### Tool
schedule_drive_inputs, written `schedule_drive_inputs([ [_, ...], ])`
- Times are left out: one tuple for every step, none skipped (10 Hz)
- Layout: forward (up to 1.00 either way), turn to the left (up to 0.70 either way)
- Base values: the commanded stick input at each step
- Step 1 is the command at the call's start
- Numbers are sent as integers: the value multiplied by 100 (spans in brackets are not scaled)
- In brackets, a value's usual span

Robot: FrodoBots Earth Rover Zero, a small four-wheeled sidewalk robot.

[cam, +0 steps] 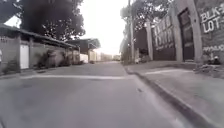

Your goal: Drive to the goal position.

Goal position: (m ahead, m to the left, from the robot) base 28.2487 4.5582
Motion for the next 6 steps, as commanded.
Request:
schedule_drive_inputs([
  [100, -40],
  [100, -40],
  [100, 0],
  [100, 0],
  [100, 0],
  [100, 0],
])
